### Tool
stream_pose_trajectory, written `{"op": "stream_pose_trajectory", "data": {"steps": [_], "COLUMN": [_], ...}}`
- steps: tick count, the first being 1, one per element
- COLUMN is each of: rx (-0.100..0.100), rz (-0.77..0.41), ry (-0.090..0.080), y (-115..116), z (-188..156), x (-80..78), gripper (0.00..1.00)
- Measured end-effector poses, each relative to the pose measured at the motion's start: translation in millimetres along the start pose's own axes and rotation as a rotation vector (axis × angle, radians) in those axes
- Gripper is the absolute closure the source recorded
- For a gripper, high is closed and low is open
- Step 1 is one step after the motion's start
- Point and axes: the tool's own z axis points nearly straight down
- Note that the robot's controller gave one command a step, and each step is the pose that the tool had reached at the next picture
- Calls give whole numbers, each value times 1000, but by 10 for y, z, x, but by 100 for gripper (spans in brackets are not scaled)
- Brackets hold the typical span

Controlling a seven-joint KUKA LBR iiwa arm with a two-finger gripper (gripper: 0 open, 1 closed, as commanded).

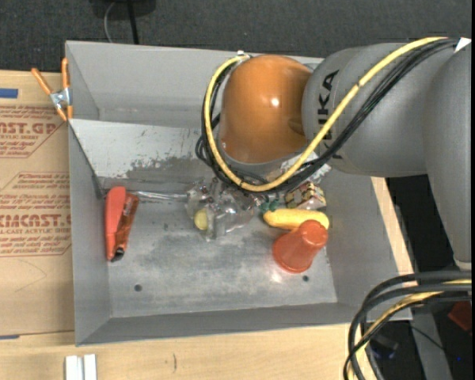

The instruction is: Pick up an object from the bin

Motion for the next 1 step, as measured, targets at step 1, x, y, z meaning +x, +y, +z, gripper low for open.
{"op": "stream_pose_trajectory", "data": {"steps": [1], "rx": [-1], "rz": [-7], "ry": [4], "y": [37], "z": [-429], "x": [-75], "gripper": [100]}}
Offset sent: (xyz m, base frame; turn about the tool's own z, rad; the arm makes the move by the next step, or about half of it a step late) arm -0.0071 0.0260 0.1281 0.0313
